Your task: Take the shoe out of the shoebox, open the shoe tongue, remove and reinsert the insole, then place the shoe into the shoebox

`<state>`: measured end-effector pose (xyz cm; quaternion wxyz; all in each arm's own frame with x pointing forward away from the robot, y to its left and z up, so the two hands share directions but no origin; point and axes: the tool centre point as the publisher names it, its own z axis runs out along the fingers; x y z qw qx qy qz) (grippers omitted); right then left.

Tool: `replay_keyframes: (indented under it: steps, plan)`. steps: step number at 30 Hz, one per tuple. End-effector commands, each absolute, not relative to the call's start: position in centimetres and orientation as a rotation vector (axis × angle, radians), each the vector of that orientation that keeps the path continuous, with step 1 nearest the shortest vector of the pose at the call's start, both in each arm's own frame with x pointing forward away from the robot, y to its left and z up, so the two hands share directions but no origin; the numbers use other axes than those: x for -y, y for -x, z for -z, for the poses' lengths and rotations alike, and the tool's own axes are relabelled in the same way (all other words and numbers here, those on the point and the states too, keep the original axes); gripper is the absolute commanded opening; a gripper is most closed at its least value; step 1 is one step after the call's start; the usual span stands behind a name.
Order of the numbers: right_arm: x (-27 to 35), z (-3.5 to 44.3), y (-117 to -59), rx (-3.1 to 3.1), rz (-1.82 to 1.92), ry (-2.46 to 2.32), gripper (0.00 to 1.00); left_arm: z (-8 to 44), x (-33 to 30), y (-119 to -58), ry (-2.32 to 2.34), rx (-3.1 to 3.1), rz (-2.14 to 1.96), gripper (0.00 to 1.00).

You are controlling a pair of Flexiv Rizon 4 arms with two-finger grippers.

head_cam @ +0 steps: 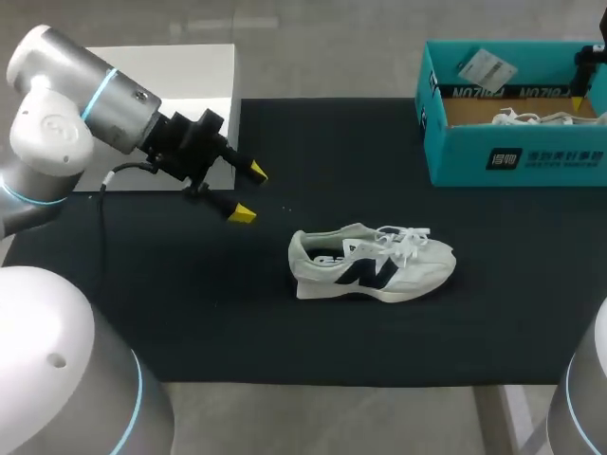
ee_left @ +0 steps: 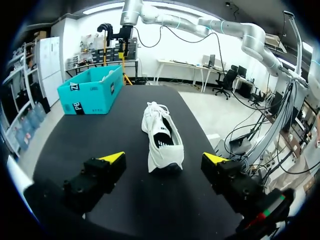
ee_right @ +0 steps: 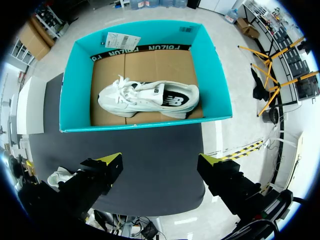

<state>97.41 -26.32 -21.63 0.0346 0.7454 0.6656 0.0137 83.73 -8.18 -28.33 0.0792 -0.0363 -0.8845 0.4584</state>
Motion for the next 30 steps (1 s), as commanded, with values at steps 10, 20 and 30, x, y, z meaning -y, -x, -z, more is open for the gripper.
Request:
replay_keyframes:
  steps: [10,20,30]
  plan:
    - [26.3,21.6,-97.3,-2.044,-0.045,-2.291,1.00,32.4,8.2,-81.6,-0.095,2.567,-1.513,1.00]
    - [26.3,21.6,-97.3,-2.044,-0.045,-2.291,1.00,36.2,8.5,-81.2,-0.165,2.632,-1.579,1.00]
    - [26.3,21.6,-97.3,-2.044,-0.045,-2.291,1.00,39.1,9.4,-81.5,-0.144,2.648,-1.640,1.00]
